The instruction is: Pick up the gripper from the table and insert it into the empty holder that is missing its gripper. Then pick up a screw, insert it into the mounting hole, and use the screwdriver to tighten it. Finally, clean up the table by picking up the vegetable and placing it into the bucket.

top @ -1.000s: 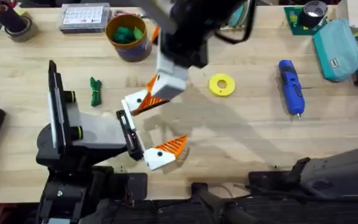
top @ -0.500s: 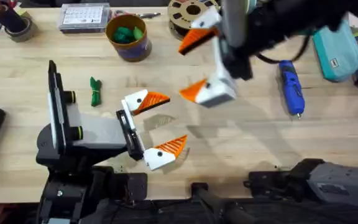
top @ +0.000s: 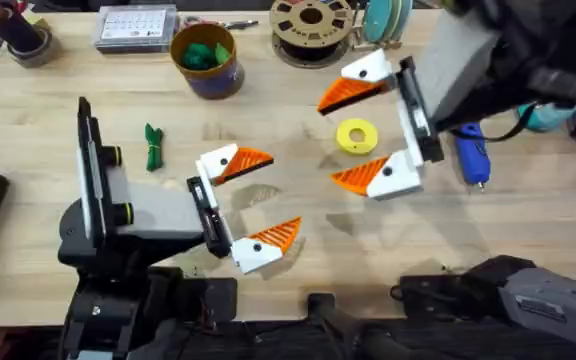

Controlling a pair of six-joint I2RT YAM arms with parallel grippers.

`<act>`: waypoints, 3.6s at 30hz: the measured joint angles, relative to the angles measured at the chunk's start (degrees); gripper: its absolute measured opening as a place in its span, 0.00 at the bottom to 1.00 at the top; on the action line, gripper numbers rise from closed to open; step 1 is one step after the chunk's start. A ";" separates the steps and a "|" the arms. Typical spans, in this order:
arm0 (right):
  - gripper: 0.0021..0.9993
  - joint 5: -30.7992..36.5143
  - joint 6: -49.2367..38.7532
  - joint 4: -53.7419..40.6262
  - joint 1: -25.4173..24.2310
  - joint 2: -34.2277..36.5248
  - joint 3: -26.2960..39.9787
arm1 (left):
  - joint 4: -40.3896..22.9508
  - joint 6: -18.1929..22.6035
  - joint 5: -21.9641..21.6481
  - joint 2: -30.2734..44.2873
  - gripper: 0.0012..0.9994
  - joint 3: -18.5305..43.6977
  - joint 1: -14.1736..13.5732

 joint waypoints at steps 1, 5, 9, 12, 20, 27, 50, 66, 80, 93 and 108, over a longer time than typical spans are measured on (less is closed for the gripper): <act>1.00 0.02 -0.60 0.25 0.00 0.03 -0.59 | 0.00 0.00 0.00 0.00 0.99 -0.02 0.00; 1.00 0.71 -2.09 0.78 0.00 0.03 -0.92 | 0.00 0.00 0.00 0.00 0.99 0.00 0.00; 1.00 2.48 -2.43 0.75 0.00 0.03 -0.92 | 0.00 0.00 0.00 0.00 0.99 0.00 0.00; 1.00 3.25 -2.53 0.74 0.00 0.03 -0.92 | 0.00 0.00 0.00 0.00 0.99 0.00 0.00; 1.00 3.60 -2.53 1.09 0.00 0.03 -0.92 | 0.00 0.00 0.00 0.00 0.99 0.00 0.00; 1.00 3.72 -2.53 1.09 0.00 0.03 -0.92 | 0.00 0.00 0.00 0.00 0.99 0.00 0.00; 1.00 4.22 1.82 3.61 -0.11 0.03 -0.92 | 0.00 0.24 0.02 0.00 0.01 0.00 0.00; 1.00 38.81 49.70 -10.72 -8.41 0.03 17.01 | 0.00 0.24 0.02 0.00 0.01 0.00 0.00; 1.00 48.72 56.59 -19.98 -27.30 0.03 22.99 | 0.00 0.24 0.02 0.00 0.01 0.00 0.00; 1.00 48.74 55.96 -13.23 -32.94 1.76 15.32 | 0.01 0.24 0.02 0.00 0.01 0.00 0.00; 1.00 48.96 50.19 -4.57 -33.00 16.70 9.03 | 0.00 0.24 0.02 0.00 0.01 0.00 0.00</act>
